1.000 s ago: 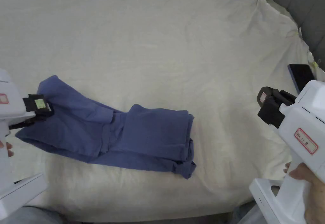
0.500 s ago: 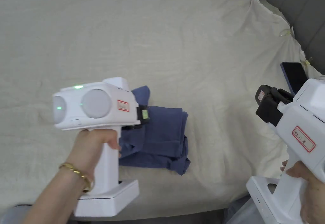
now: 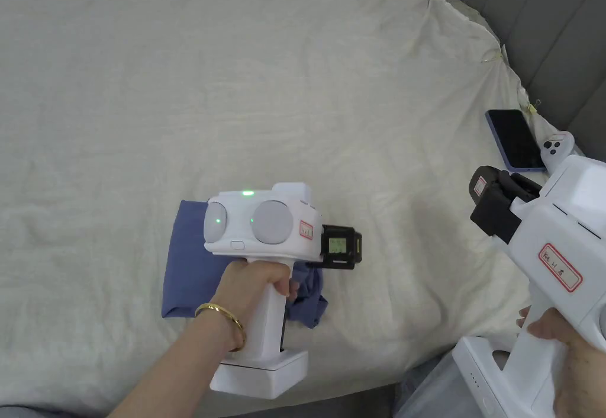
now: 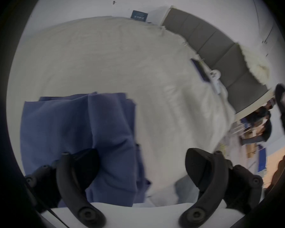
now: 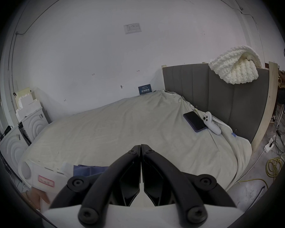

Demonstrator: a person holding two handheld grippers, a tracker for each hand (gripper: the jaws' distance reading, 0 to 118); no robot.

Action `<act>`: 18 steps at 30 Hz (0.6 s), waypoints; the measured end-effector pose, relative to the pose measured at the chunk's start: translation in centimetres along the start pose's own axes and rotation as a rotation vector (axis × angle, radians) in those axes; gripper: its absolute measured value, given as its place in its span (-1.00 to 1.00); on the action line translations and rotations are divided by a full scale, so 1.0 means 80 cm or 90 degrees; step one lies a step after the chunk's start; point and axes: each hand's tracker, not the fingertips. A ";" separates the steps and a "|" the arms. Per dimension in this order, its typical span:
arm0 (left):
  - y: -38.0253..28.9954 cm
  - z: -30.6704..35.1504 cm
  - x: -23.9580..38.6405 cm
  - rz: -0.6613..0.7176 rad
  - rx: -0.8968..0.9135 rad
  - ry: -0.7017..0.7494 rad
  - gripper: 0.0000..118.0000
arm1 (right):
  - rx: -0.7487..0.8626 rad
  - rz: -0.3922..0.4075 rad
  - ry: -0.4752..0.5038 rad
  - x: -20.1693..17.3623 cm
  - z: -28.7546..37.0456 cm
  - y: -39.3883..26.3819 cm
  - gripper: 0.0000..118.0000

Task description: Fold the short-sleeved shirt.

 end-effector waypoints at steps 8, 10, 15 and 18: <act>0.030 0.108 -0.041 -0.004 0.222 0.065 0.70 | 0.001 0.006 0.022 -0.011 -0.005 0.001 -1.00; 0.019 0.109 -0.048 -0.047 0.246 0.159 0.21 | 0.001 0.006 0.030 -0.015 -0.008 0.001 -1.00; -0.026 0.058 -0.064 -0.030 0.225 0.197 -1.00 | 0.000 0.007 0.046 -0.022 -0.012 0.001 -1.00; -0.054 0.010 -0.053 -0.040 0.172 0.205 -1.00 | -0.002 0.009 0.047 -0.029 -0.009 0.001 -1.00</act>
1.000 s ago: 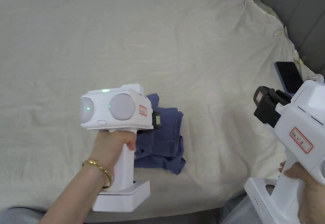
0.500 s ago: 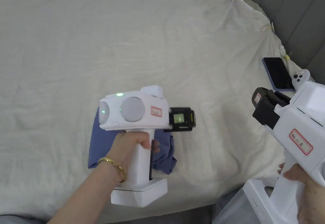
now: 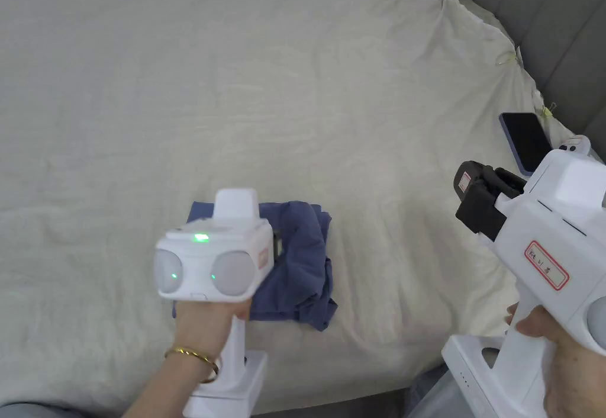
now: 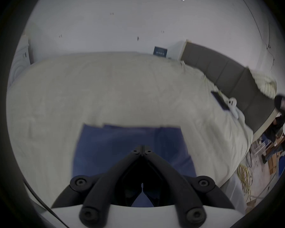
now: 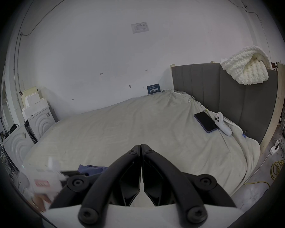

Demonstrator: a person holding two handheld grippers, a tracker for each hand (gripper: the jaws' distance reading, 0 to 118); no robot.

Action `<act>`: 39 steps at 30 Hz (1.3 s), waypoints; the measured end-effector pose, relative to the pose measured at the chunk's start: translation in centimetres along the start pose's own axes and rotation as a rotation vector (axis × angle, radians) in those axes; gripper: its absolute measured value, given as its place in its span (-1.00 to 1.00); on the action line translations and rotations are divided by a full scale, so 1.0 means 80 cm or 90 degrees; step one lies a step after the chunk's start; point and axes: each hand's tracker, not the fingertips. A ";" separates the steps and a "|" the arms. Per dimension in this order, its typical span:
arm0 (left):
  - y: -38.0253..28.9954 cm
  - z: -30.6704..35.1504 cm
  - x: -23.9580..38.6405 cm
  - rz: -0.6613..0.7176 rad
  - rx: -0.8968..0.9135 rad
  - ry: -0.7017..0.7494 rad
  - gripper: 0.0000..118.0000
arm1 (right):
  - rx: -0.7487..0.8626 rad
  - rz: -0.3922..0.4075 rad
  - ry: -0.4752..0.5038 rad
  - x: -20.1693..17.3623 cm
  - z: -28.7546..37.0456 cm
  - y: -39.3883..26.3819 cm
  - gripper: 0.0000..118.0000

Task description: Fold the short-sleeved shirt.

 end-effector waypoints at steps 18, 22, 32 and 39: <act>-0.032 -0.069 0.136 -0.262 -0.008 0.118 -1.00 | -0.016 -0.013 -0.051 0.025 0.018 0.000 -1.00; 0.005 -0.049 0.123 -0.138 -0.029 -0.025 -1.00 | -0.014 -0.004 -0.046 0.016 0.018 0.007 -1.00; 0.107 0.095 -0.016 -0.003 0.242 -0.025 -1.00 | 0.009 0.032 0.010 -0.046 -0.009 0.020 -1.00; 0.079 0.158 -0.086 -0.030 0.314 0.113 -1.00 | -0.016 0.054 0.079 -0.146 -0.066 -0.018 -1.00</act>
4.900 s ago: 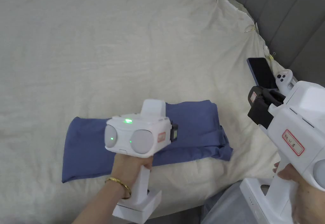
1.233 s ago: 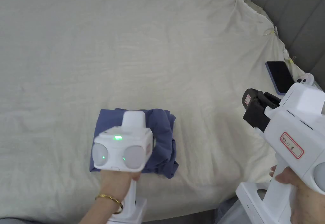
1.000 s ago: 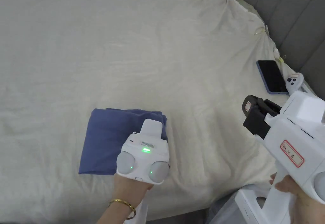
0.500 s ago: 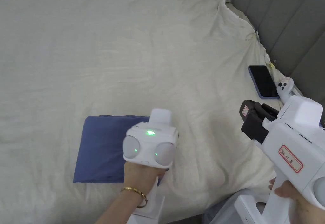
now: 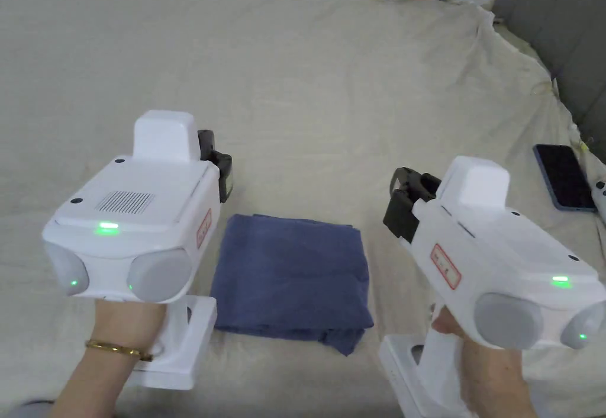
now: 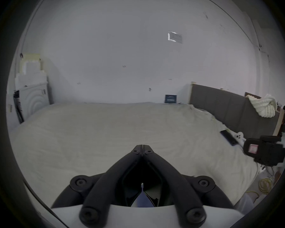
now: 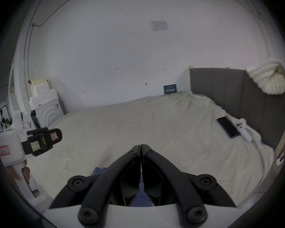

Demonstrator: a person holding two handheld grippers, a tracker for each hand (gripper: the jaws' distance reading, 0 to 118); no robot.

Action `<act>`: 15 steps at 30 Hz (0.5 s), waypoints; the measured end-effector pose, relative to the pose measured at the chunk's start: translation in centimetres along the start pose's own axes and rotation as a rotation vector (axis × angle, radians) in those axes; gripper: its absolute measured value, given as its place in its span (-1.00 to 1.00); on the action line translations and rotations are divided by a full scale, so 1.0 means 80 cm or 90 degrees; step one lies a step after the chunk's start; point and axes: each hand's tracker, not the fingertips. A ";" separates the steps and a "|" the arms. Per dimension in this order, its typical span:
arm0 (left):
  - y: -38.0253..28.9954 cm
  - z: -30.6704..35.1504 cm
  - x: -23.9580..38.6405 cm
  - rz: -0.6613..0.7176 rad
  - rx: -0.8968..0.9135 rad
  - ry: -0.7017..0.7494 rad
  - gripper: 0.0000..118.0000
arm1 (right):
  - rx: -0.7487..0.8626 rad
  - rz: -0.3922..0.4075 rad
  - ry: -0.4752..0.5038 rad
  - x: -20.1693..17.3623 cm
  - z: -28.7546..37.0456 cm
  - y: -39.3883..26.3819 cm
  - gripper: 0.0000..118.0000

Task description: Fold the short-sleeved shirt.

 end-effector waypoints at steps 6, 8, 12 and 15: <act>-0.021 0.024 -0.030 0.017 -0.024 0.029 -1.00 | -0.081 0.036 0.043 -0.048 -0.084 -0.083 -1.00; -0.027 0.026 -0.036 0.023 -0.032 0.036 -1.00 | -0.117 0.061 0.019 -0.054 -0.105 -0.114 -1.00; -0.037 0.025 -0.046 0.025 -0.051 0.041 -1.00 | -0.195 0.026 0.013 -0.048 -0.127 -0.162 -1.00; -0.042 0.018 -0.050 0.031 -0.066 0.037 -1.00 | -0.217 0.055 -0.005 -0.046 -0.137 -0.196 -1.00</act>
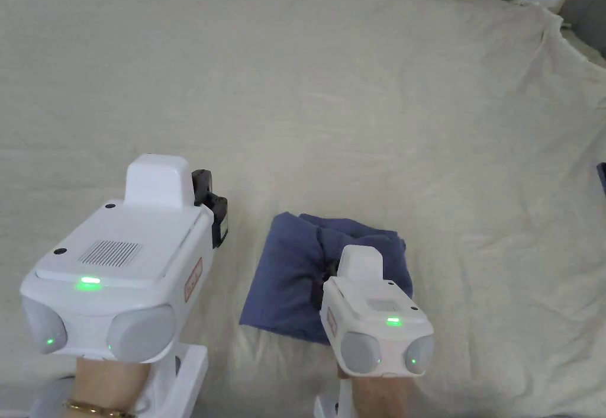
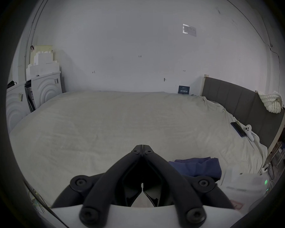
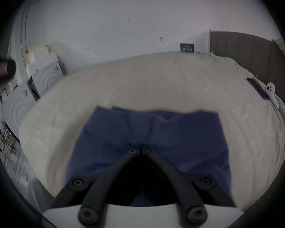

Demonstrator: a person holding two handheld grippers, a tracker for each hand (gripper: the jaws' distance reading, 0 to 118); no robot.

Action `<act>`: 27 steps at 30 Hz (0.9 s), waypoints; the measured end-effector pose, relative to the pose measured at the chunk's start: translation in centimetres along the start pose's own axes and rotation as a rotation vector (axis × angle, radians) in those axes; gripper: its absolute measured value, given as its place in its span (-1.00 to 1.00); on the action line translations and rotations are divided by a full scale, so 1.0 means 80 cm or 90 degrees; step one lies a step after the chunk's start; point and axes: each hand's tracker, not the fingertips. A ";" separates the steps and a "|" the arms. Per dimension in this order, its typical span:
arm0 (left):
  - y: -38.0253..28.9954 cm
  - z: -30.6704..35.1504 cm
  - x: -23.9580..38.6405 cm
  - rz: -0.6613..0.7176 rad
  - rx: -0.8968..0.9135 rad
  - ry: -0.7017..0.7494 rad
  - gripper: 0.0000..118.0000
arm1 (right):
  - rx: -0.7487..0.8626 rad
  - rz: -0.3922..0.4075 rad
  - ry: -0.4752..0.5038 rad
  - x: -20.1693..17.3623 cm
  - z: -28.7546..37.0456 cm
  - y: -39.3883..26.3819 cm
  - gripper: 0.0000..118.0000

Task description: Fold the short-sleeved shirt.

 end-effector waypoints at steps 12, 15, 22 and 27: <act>0.018 -0.087 -0.052 0.221 -0.213 -0.311 0.88 | 0.007 0.010 0.004 0.007 -0.001 0.006 -1.00; -0.001 -0.134 -0.072 0.275 -0.335 -0.419 0.91 | -0.001 0.000 0.018 0.012 -0.001 0.009 -1.00; -0.066 -0.210 -0.087 0.293 -0.548 -0.426 0.86 | -0.010 -0.019 0.028 0.010 0.003 0.012 -1.00; -0.071 -0.223 -0.088 0.319 -0.563 -0.506 0.78 | -0.019 -0.028 0.032 0.010 0.003 0.015 -1.00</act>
